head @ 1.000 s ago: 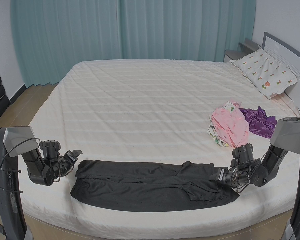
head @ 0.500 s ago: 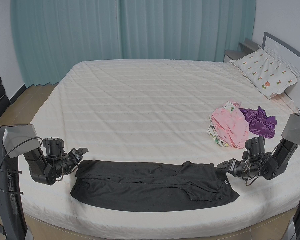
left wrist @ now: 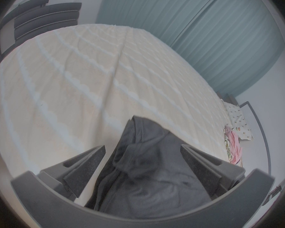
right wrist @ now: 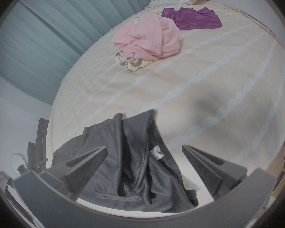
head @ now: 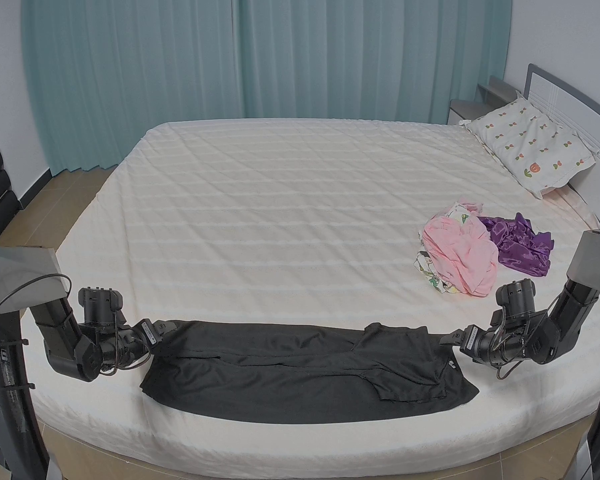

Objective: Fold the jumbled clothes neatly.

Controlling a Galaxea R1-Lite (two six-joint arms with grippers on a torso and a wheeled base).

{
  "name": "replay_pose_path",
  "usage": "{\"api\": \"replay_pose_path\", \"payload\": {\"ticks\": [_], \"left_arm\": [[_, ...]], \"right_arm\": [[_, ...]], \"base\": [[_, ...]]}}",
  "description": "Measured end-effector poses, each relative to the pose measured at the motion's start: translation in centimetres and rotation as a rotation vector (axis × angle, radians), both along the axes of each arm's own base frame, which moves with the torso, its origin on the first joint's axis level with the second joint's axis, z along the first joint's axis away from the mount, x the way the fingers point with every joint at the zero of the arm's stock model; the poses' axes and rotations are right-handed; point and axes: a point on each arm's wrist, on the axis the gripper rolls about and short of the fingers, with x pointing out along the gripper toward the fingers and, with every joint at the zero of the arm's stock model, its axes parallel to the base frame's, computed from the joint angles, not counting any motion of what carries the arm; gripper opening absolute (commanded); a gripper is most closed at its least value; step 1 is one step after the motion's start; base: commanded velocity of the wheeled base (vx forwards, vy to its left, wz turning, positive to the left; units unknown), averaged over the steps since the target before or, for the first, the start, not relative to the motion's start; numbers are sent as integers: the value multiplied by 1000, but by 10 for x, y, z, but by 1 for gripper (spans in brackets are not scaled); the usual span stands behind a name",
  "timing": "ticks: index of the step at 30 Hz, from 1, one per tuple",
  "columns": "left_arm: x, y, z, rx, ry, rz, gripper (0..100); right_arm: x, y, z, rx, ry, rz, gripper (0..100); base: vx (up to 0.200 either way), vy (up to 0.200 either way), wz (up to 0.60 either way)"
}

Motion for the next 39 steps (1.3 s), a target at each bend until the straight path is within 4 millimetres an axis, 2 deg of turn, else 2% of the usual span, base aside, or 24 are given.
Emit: {"api": "replay_pose_path", "payload": {"ticks": [4,8,20,21,30,39], "left_arm": [[-10,-4,9,15,66,2,100],[-12,-10,14,79,54,43,100],[-5,-31,-4,83,34,71,100],[-4,-31,-5,82,33,73,0],[4,-31,-11,92,16,143,0],[13,-30,0,7,-99,237,0]], "right_arm": [[-5,1,-1,26,0,-28,100],[-10,5,-2,46,-5,-37,100],[-16,12,-4,59,-3,-47,100],[-16,12,-4,59,-2,-47,100],[-18,25,-4,96,15,-66,100],[-18,43,-2,59,-9,-84,100]], "base": [[0,0,0],[0,0,0],[0,0,0],[0,0,0],[0,0,0],[0,0,0]]}}
